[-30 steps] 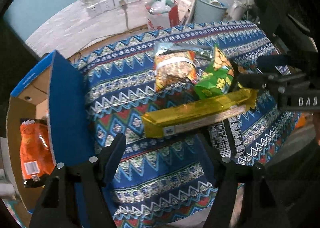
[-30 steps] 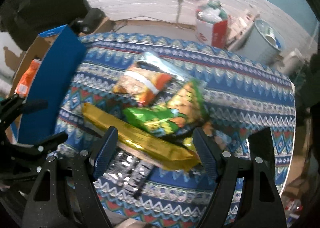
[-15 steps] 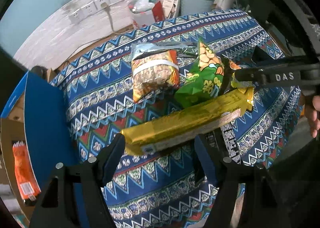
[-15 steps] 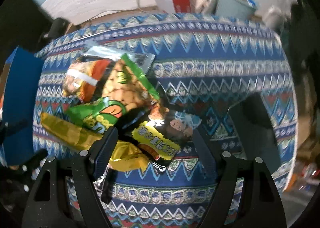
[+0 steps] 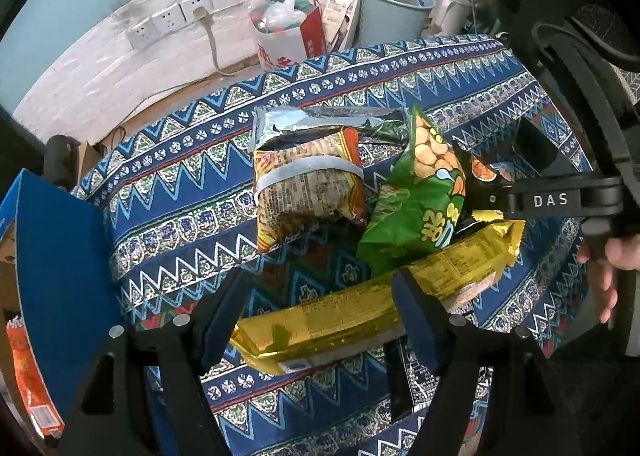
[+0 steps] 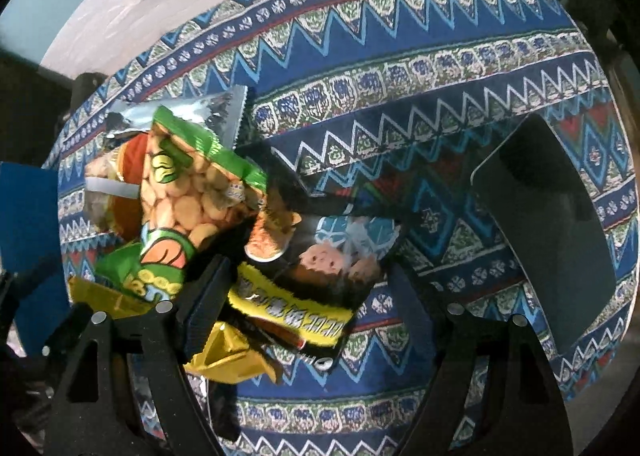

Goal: Organize snacks
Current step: 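Grasp the gold bar with the left tool while the right tool grasps the black cartoon packet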

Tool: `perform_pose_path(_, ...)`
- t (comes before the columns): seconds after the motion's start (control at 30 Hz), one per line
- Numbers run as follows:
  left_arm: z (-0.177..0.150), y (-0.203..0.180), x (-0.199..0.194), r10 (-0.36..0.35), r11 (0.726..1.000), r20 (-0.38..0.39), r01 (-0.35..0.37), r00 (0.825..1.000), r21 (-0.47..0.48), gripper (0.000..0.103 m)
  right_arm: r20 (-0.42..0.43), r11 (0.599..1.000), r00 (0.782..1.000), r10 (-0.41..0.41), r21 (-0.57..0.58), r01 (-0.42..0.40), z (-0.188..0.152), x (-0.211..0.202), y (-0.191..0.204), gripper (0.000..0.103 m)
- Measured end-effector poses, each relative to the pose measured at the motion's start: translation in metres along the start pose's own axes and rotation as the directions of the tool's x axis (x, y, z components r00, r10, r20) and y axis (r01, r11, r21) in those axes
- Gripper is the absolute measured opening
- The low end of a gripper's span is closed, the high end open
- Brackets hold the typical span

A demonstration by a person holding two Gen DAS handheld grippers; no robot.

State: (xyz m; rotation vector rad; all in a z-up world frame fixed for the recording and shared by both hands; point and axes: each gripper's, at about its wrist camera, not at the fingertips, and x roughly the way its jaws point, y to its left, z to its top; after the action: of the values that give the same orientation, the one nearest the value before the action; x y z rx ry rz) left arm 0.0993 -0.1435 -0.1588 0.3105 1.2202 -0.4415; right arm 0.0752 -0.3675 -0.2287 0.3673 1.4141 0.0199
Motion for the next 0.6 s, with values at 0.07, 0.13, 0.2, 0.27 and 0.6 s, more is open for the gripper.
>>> perform_pose_path(0.07, 0.001, 0.0, 0.003, 0.0, 1.0, -0.007, 0.0, 1.0, 0.008, 0.075, -0.004, 1.0, 1.0, -0.006, 0.001, 0.006, 0.002, 0.006, 0.001, 0.079)
perform_pose_path(0.13, 0.001, 0.0, 0.004, -0.016, 1.0, -0.011, 0.017, 1.0, 0.022, 0.075, -0.006, 1.0, 1.0, -0.009, -0.008, 0.009, 0.003, 0.01, 0.004, 0.079)
perform_pose_path(0.2, 0.002, -0.002, 0.004, -0.03, 0.999, -0.013, 0.03, 0.999, 0.043, 0.075, -0.004, 0.999, 1.0, -0.026, -0.037, 0.026, 0.005, 0.012, 0.005, 0.077)
perform_pose_path(0.27, 0.001, -0.006, 0.004, -0.044, 0.996, -0.018, 0.045, 0.999, 0.074, 0.076, 0.016, 0.992, 0.997, -0.073, -0.102, 0.074, 0.005, 0.012, 0.012, 0.063)
perform_pose_path(0.6, -0.001, -0.036, 0.011, -0.102, 0.971, -0.069, 0.114, 0.992, 0.209, 0.079, 0.159, 0.935, 0.962, -0.222, -0.245, 0.256, 0.003, -0.017, 0.028, 0.055)
